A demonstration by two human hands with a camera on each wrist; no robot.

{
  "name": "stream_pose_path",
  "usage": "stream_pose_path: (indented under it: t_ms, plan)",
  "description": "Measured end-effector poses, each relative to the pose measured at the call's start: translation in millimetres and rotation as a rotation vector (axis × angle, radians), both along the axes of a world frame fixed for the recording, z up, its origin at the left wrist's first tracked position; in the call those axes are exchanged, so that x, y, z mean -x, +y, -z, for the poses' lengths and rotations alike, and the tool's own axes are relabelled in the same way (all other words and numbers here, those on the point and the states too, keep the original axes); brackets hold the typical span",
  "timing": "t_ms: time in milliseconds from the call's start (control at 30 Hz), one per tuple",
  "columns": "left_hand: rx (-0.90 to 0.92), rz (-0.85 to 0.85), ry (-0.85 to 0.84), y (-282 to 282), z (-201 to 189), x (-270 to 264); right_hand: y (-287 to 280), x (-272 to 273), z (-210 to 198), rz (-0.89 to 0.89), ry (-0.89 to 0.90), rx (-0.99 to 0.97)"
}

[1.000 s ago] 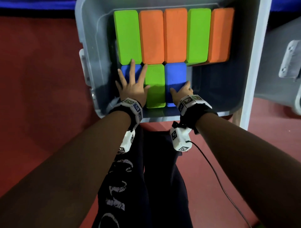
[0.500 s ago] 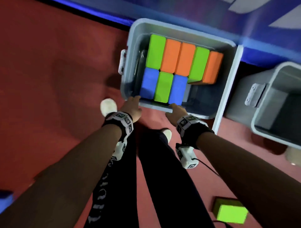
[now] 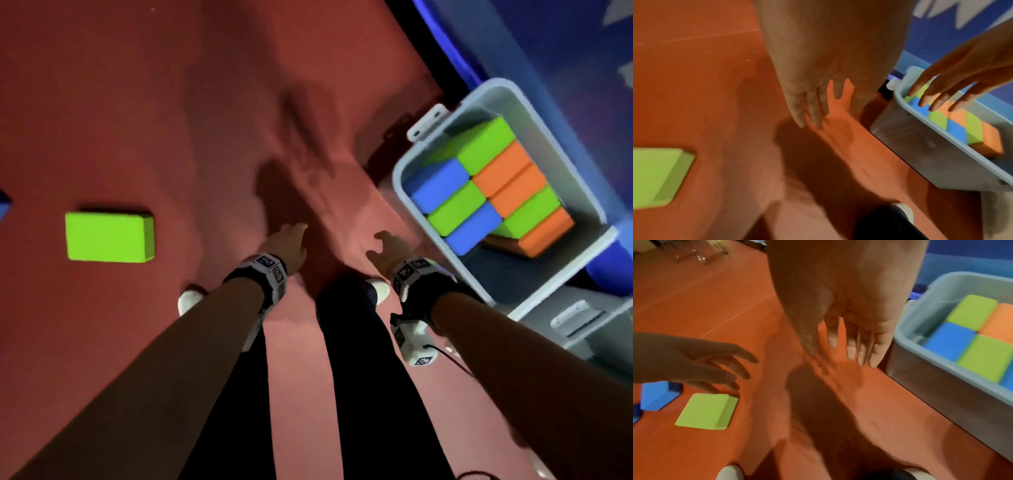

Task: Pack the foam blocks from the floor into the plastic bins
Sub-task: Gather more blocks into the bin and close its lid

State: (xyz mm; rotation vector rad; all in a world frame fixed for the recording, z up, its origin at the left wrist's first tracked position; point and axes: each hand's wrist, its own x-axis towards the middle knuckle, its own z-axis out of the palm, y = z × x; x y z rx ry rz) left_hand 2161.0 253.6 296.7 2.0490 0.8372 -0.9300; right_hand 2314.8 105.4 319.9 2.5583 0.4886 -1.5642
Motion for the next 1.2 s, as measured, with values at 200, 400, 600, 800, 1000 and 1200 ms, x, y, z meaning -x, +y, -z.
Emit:
stream_pose_path:
  t_ms: [200, 400, 600, 800, 1000, 1200]
  plan:
    - [0.063, -0.258, 0.013, 82.1, 10.8, 169.8, 133.4, 129.9, 3.0, -0.213, 0.024, 0.013]
    - [0.034, -0.570, 0.032, 180.0, 4.4, 338.9, 275.6, 284.3, -0.8, -0.395, 0.064, 0.001]
    - [0.003, -1.052, 0.123, 231.0, 23.6, 480.3, 392.6, 407.1, 1.8, -0.629, 0.086, -0.103]
    - [0.116, -1.526, 0.077, 251.3, 50.5, 528.1, 475.0, 473.1, 15.4, -0.888, 0.072, -0.094]
    - [0.175, -2.073, -0.098, 299.3, 95.3, 537.6, 569.1, 519.9, 50.9, -1.082, 0.086, -0.065]
    - [0.174, -2.485, -0.052, 322.7, 184.0, 517.2, 638.8, 543.8, 141.9, -1.202, 0.189, -0.015]
